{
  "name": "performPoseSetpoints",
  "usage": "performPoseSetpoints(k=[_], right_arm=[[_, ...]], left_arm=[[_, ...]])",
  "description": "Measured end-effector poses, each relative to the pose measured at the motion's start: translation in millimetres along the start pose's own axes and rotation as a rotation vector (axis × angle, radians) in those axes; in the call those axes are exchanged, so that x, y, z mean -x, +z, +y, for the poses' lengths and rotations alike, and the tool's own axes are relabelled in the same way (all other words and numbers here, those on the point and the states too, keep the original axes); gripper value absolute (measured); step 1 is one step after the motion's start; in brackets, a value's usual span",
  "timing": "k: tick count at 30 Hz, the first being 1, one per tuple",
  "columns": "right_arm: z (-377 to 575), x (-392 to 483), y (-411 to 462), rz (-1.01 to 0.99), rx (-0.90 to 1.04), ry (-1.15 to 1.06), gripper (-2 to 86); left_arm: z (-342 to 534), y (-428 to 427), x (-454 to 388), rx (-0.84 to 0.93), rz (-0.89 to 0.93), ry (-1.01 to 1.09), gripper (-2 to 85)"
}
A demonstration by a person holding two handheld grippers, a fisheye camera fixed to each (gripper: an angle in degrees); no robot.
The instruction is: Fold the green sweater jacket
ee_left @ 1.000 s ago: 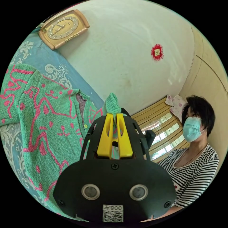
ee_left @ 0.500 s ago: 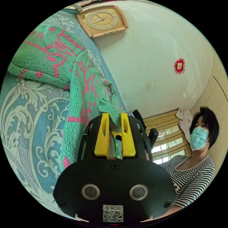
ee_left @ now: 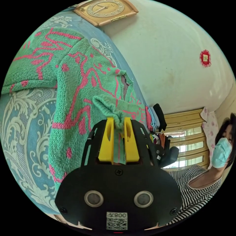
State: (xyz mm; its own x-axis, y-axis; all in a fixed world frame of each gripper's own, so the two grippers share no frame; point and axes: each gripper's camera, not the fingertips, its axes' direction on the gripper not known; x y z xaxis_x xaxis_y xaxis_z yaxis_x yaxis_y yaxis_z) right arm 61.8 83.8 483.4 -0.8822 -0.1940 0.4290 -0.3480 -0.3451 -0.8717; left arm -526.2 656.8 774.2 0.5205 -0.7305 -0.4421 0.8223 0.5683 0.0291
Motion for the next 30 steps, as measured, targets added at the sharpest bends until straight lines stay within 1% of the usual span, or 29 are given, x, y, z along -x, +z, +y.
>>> performPoseSetpoints(k=[2,3,5,6,8,10,13,15,17,20,22,24,25,26,28,29,30], right_arm=[[3.2,5.0,-1.5,0.051,-0.005,-0.019,3.4],[4.5,3.5,-3.5,0.051,-0.012,-0.014,3.5],[12.2,-14.8,-22.5,-0.001,-0.1,0.053,3.5],[14.1,-20.5,-26.4,-0.024,-0.121,0.069,3.6],[19.8,-38.3,-25.9,-0.139,-0.155,0.109,3.7],[22.6,-43.2,-8.0,-0.21,-0.126,0.115,3.8],[29.5,-45.3,23.4,-0.26,-0.037,0.12,4.0],[40.5,-51.8,24.9,-0.262,-0.064,0.139,4.1],[54.5,-62.4,33.6,-0.291,-0.064,0.157,4.2],[73.1,-75.1,46.1,-0.316,-0.071,0.17,4.4],[84.7,-87.0,53.2,-0.348,-0.075,0.203,4.8],[99.3,-104.1,62.4,-0.415,-0.082,0.256,5.3],[110.9,-116.9,68.0,-0.462,-0.092,0.294,5.7],[123.4,-130.6,73.6,-0.513,-0.096,0.336,6.4],[144.7,-152.0,80.1,-0.607,-0.108,0.393,7.1],[160.8,-165.4,83.1,-0.67,-0.121,0.42,7.3],[169.3,-171.9,84.3,-0.698,-0.127,0.435,7.3]], left_arm=[[2.9,-2.9,-8.1,-0.065,0.088,0.046,6.5],[4.6,-5.0,-11.3,-0.083,0.095,0.066,6.4],[13.5,-12.5,-21.7,-0.135,0.073,0.147,6.4],[15.8,-13.2,-22.0,-0.141,0.07,0.158,6.4],[23.8,-10.5,-11.7,-0.14,0.056,0.141,6.9],[29.3,-4.3,-2.1,-0.111,0.001,0.097,7.3],[38.2,3.7,-1.7,-0.103,0.061,0.067,7.9],[43.1,4.5,-9.8,-0.118,0.04,0.074,8.0],[50.9,5.7,-22.3,-0.128,-0.024,0.077,7.8],[64.8,2.3,-53.8,-0.235,-0.135,0.122,6.6],[65.5,11.3,-77.1,-0.262,-0.183,0.175,4.9],[56.6,33.7,-95.3,-0.21,-0.222,0.214,2.9],[48.7,53.0,-102.6,-0.148,-0.257,0.219,2.1],[41.8,73.0,-105.8,-0.075,-0.327,0.209,1.6],[40.6,92.4,-106.1,-0.025,-0.401,0.188,1.0],[43.1,94.3,-104.5,-0.045,-0.337,0.145,0.9],[44.9,94.3,-104.4,-0.055,-0.315,0.123,0.8]])
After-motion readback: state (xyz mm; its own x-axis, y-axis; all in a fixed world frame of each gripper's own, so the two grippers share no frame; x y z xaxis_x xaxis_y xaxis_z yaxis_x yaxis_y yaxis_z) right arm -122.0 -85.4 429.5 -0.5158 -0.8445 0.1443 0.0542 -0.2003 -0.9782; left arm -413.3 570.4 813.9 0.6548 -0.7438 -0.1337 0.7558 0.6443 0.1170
